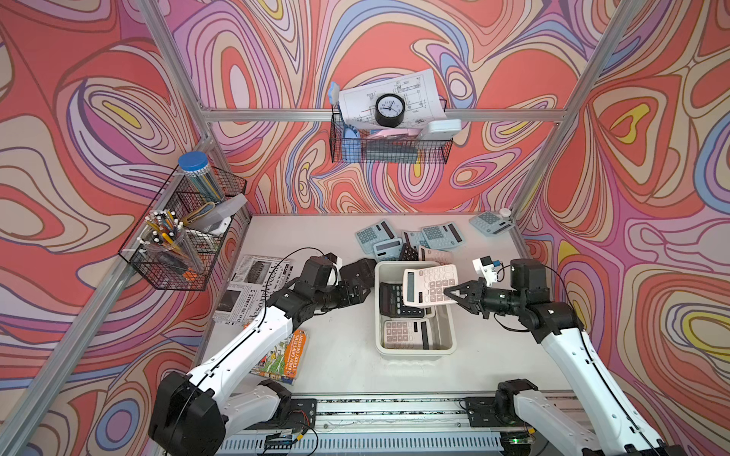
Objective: Put the calculator in the storage box
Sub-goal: Place the calculator in the storage box.
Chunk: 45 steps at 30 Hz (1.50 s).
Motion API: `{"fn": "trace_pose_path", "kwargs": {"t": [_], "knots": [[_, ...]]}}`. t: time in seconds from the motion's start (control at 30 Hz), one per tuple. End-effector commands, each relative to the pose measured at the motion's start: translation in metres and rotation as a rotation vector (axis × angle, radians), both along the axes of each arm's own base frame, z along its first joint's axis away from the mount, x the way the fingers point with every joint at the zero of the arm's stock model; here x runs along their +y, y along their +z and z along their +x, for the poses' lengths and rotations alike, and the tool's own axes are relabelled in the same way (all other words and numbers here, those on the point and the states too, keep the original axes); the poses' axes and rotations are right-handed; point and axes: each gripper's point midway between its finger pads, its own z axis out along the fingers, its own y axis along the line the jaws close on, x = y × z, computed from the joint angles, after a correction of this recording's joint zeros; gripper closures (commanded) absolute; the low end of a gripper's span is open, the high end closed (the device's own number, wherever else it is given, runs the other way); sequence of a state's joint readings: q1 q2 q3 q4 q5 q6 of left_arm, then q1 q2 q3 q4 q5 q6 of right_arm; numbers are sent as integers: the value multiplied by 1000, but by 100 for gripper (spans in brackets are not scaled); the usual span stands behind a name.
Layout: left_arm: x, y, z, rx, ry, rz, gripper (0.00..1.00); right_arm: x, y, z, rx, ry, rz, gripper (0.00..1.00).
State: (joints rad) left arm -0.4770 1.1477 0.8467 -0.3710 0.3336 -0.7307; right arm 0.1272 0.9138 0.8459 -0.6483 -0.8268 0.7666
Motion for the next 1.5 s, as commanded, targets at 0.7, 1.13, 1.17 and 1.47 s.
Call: {"fn": "trace_pose_path", "kwargs": {"t": [0.7,1.13,1.17,1.47], "knots": [[18,-14,9,-49,103,35,1,75,-90,-28,151,130,-375,91],[18,0,15,-85,99,55,2,91,-117,-44,208,150,-457,72],[18,1,15,-86,99,53,1,90,-117,-44,207,150,-463,69],[17,1,15,-83,94,48,1,74,-104,-43,177,134,-549,52]]}}
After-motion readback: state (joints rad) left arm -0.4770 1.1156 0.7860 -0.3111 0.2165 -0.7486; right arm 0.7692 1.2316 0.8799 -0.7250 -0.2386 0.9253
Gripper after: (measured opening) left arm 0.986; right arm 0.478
